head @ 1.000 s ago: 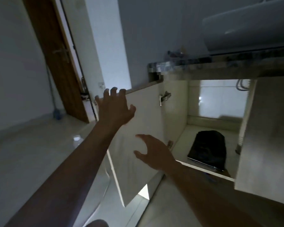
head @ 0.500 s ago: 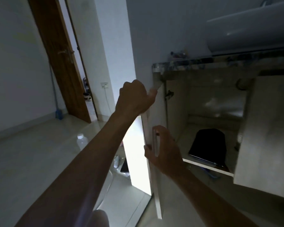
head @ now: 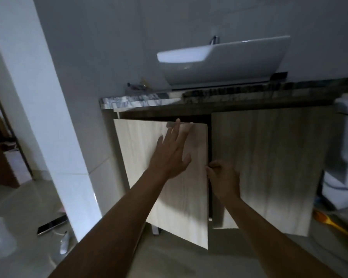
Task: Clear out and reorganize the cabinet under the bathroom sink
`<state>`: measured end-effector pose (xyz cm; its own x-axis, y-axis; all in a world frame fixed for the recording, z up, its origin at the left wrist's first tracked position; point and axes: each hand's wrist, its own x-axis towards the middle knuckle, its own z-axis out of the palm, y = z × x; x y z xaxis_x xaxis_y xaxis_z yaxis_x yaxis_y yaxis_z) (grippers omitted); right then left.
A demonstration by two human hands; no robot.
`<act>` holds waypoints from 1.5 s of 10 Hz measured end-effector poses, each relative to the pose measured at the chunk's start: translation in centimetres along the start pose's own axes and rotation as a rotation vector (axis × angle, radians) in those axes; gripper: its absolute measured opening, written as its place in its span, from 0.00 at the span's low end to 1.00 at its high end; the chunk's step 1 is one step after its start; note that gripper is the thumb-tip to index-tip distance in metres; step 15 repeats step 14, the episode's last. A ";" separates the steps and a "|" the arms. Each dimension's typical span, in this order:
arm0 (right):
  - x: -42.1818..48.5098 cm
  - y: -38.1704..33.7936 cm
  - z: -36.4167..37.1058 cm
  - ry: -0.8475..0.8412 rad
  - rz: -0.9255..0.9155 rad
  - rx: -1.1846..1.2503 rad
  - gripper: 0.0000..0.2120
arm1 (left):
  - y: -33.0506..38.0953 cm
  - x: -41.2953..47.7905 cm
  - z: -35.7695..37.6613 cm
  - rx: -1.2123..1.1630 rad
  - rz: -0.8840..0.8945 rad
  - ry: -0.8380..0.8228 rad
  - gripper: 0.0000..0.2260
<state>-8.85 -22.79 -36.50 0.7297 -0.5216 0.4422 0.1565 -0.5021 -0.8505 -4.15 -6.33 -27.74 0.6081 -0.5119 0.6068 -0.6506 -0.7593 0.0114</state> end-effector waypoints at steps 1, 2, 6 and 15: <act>2.1 0.0 0.9 0.117 0.152 0.001 0.03 | 0.3 1.7 1.9 0.121 -0.025 -0.018 0.41; 3.8 0.6 1.5 0.145 0.155 -0.005 0.03 | 0.9 3.3 3.4 0.180 -0.083 0.066 0.43; 9.1 2.5 2.2 0.072 0.043 -0.111 0.03 | 1.5 7.4 7.9 0.199 -0.182 0.130 0.42; 9.6 -1.7 -12.6 -0.264 -0.539 -0.718 0.45 | -1.4 2.5 8.5 0.049 -0.102 -0.420 0.37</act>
